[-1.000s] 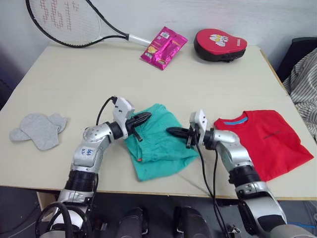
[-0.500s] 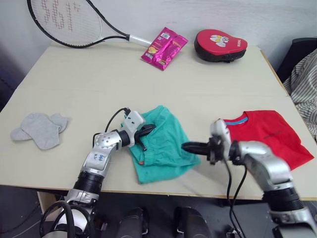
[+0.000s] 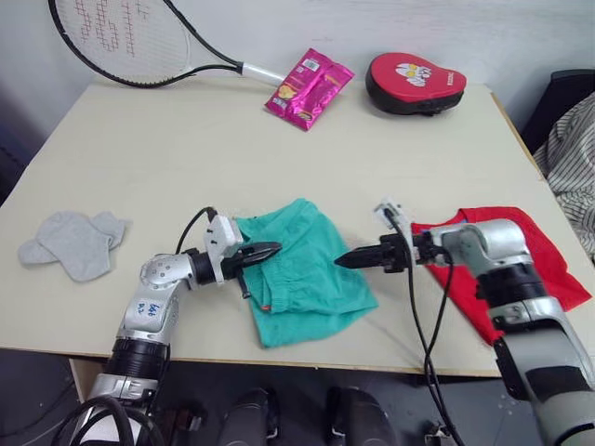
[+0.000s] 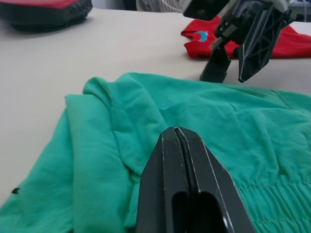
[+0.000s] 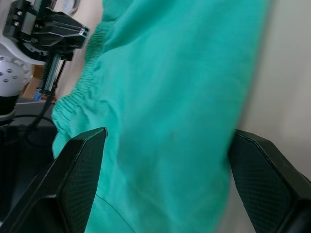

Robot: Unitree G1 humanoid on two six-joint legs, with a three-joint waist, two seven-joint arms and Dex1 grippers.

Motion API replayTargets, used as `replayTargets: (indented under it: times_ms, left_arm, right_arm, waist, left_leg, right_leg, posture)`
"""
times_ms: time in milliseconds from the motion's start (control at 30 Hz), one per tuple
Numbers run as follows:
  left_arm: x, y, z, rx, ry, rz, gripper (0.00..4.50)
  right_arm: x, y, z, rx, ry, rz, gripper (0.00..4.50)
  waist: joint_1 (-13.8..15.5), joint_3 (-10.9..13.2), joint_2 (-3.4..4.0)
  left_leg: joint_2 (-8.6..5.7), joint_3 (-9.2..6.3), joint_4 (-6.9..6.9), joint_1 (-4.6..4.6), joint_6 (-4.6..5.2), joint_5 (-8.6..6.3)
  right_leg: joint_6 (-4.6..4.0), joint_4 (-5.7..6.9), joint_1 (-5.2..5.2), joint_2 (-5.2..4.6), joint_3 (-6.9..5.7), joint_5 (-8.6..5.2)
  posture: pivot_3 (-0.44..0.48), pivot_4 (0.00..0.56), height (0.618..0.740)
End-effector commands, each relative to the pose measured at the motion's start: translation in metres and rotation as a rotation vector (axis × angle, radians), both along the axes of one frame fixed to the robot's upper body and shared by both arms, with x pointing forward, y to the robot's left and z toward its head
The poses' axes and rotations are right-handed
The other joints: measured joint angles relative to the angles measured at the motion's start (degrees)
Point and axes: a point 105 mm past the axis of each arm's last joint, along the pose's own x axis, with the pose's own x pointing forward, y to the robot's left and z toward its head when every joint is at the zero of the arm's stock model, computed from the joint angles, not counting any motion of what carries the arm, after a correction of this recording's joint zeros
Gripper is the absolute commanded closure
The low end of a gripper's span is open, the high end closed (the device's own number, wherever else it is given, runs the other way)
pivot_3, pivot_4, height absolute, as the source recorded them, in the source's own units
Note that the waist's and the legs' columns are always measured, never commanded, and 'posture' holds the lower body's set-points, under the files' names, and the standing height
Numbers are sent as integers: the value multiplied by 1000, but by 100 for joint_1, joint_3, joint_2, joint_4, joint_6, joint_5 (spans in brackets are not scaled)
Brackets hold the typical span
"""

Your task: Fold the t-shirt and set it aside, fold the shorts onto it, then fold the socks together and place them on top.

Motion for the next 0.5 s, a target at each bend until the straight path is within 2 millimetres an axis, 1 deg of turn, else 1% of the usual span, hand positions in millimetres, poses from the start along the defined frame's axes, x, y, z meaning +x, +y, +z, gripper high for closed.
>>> replayTargets:
  times_ms: [33, 67, 133, 167, 267, 367, 433, 500]
  left_arm:
    - [0, 3, -4, 16, -1, 1, 4500]
    - [1, 4, -4, 11, 2, 8, 4500]
    - [3, 6, -5, 6, 4, 25, 4500]
    - [3, 7, -5, 6, 4, 28, 4500]
    - [3, 10, -6, 2, 3, 38, 4500]
    - [1, 13, -5, -6, 0, 39, 4500]
    - [-3, 16, -2, -24, 0, 42, 4500]
    - [-7, 20, 0, -46, 3, 47, 4500]
  right_arm:
    - [-5, 22, 2, 31, 58, 62, 993]
    - [-3, 28, 4, 48, 66, 60, 1229]
    - [2, 37, 9, 77, 69, 46, 1887]
    - [6, 39, 9, 77, 65, 32, 2290]
    - [11, 41, 7, 64, 53, 10, 3315]
    - [8, 39, 11, 86, 59, 9, 4382]
    - [1, 38, 24, 134, 54, 31, 4453]
    - [-8, 35, 41, 180, 21, 71, 4453]
  waist:
    - [-27, 0, 0]
    - [-50, 0, 0]
    - [-68, 0, 0]
    - [-71, 0, 0]
    - [-76, 0, 0]
    - [-73, 0, 0]
    - [-74, 0, 0]
    - [-73, 0, 0]
  left_leg:
    - [0, 1, 1, 0, 1, 0]
    - [0, 0, 1, 0, 1, 0]
    - [0, -1, 1, -3, 2, 1]
    - [0, -1, 1, -3, 1, 2]
    - [-1, 0, 2, -10, 0, 3]
    - [-1, -2, 2, -15, 0, 3]
    - [-2, -2, 3, -22, 1, 3]
    - [-1, -6, 5, -36, 2, 4]
  right_leg:
    - [0, 1, 0, 0, 0, 0]
    - [1, 3, 0, 0, -1, 0]
    - [2, 8, -1, 0, -2, 1]
    - [2, 15, -1, 1, -3, 1]
    - [2, 29, -7, 4, -5, 1]
    - [2, 27, -8, 4, -7, 1]
    - [3, 27, -13, 4, -7, 2]
    - [4, 27, -24, 4, -9, 2]
  posture:
    - [0, 150, 740]
    - [0, 150, 740]
    - [0, 150, 740]
    - [0, 150, 740]
    - [0, 150, 740]
    - [0, 150, 740]
    - [0, 150, 740]
    - [0, 150, 740]
